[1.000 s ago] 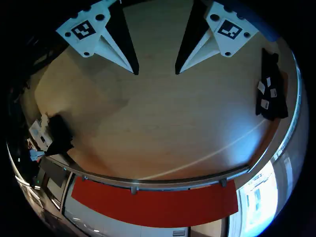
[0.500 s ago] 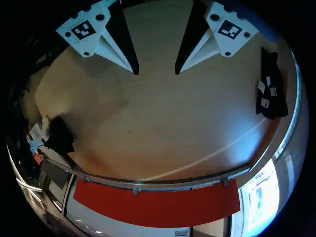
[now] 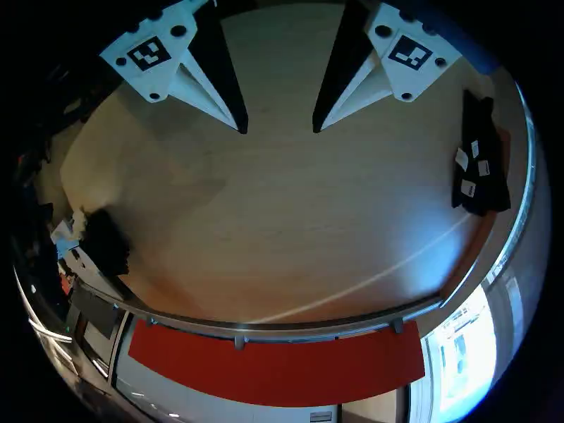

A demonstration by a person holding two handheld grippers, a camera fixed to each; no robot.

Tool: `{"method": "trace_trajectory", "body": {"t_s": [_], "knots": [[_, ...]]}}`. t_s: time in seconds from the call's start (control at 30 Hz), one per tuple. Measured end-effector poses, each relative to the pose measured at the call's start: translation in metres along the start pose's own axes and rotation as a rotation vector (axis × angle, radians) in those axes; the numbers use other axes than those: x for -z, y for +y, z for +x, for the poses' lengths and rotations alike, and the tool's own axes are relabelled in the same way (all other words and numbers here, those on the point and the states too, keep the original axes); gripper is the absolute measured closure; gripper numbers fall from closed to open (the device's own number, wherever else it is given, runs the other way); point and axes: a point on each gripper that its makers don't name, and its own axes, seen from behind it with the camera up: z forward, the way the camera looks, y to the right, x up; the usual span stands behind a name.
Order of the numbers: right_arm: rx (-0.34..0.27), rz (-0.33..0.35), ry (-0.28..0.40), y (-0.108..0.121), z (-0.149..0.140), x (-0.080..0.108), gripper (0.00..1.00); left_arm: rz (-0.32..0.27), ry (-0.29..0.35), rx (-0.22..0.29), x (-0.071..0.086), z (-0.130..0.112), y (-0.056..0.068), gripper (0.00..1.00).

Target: Fold towel

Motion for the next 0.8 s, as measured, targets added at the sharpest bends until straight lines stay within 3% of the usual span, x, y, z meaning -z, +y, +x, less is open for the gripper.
{"method": "trace_trajectory", "body": {"t_s": [0.47, 0.8], "knots": [[-0.065, -0.024, -0.063, 0.010, -0.027, -0.034, 0.96, 0.018, -0.009, -0.001, 0.005, -0.004, -0.001, 0.33], [-0.097, -0.043, -0.091, 0.018, -0.034, -0.045, 0.96, 0.031, -0.014, 0.001, 0.008, -0.007, -0.002, 0.33]]}}
